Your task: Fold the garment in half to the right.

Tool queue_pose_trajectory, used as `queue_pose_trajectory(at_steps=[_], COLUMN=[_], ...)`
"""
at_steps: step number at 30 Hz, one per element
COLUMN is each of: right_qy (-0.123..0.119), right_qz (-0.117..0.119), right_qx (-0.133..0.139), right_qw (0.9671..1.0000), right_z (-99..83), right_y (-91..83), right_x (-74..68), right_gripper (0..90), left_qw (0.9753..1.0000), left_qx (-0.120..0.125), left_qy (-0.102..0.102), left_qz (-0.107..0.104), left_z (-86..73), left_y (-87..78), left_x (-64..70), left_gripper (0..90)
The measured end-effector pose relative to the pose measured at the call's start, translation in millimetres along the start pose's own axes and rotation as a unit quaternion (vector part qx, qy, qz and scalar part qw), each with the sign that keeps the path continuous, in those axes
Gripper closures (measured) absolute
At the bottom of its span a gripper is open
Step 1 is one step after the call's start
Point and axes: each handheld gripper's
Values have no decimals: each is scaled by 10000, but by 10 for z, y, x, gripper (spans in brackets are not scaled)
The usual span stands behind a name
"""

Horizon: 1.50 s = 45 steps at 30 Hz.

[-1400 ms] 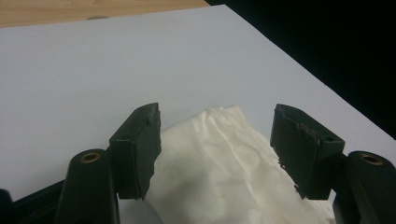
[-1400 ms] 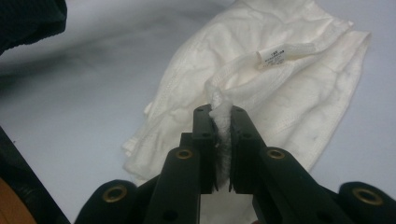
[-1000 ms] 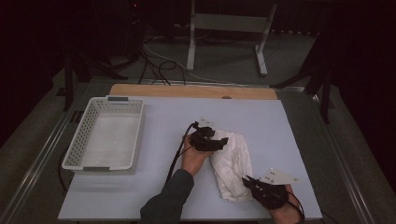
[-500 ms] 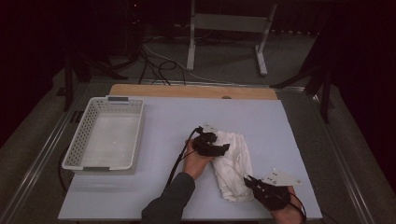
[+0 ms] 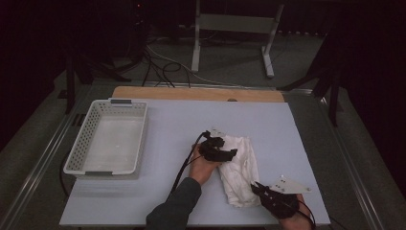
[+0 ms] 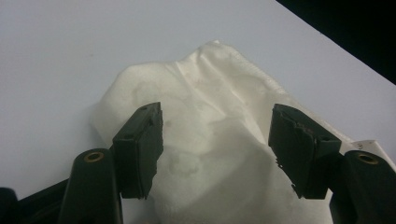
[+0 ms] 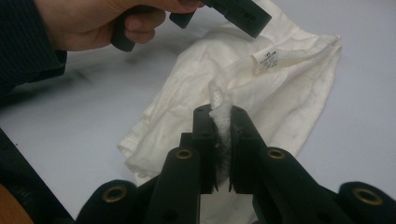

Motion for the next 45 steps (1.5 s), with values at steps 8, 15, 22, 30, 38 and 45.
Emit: queue_pose_trajectory(at_steps=[8,15,22,30,38,45], right_qy=[-21,206,393,378,419,478], right_qz=[22,-166,-275,-286,-463,-546], right_qx=[-70,26,4,80,85,90], right_qw=[10000,9996,9988,9988,9980,9973], right_z=[-28,-31,-11,88,182,255], right_y=[-3,-23,19,99,208,328], right_x=[2,68,133,225,413,547], right_gripper=[825,506,345,312,313,327], left_qw=[10000,10000,10000,10000,9999,9999], left_qx=[-6,8,-5,16,79,63], left_qy=[8,13,44,49,32,36], left_qz=[-19,-34,-49,-64,-95,-96], left_z=[-5,-8,-8,-7,-7,-17], left_y=[9,12,5,-4,-26,-22], left_x=[18,29,34,48,53,53], left_gripper=[362,361,355,353,354,354])
Point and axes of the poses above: each handheld gripper's, and its own axes: y roughly forward along the jaws, z roughly out of its top, x roughly to its right, and after that the axes turned 4 degrees about -z, right-handed
